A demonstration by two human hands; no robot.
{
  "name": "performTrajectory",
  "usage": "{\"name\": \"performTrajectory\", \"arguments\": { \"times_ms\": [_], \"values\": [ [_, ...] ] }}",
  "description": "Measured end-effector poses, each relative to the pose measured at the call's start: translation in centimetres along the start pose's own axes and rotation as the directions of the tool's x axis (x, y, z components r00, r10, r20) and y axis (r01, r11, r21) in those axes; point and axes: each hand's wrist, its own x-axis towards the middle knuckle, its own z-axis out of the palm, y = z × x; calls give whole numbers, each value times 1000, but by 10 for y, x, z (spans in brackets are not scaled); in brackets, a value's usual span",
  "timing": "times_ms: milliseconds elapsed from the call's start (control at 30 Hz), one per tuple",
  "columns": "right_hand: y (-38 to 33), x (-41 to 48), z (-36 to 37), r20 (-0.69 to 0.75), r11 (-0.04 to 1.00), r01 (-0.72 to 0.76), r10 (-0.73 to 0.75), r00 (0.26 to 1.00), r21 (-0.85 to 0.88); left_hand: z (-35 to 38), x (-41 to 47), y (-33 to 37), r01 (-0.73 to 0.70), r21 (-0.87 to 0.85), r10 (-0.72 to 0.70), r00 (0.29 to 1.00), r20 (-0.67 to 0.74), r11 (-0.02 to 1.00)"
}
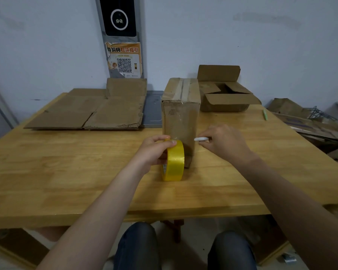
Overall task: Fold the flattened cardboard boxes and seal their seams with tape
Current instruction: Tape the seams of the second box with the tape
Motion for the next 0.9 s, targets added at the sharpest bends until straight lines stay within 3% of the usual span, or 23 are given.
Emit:
{"name": "performTrajectory", "arguments": {
  "times_ms": [233, 367, 467, 567, 633, 733, 900],
  "values": [
    [13, -18, 7, 205, 980, -196, 197, 959, -23, 0, -2, -2, -7, -6, 7, 999, -47, 1000],
    [17, -23, 8, 238, 963, -264, 269, 934, -51, 1, -5, -5, -49, 56, 56, 989, -139, 997],
    [18, -15, -2, 157, 969, -248, 242, 957, 17, -7, -6, -4, -122, 223, 165, 969, -185, 967],
    [11, 1, -19, -158, 984, -120, 141, 977, 135, -22, -8, 6, -169, 387, 267, 939, -215, 906],
    [4, 17, -28, -267, 991, -25, 59, 962, 130, -29, -8, 15, -203, 467, 343, 909, -236, 861],
    [-6, 50, -33, -266, 992, 39, -5, 964, 122, -38, -6, 27, -261, 534, 453, 850, -267, 804],
    [-16, 99, -28, -101, 983, -8, 27, 995, 182, -45, 1, 40, -285, 583, 515, 812, -275, 761]
  ]
}}
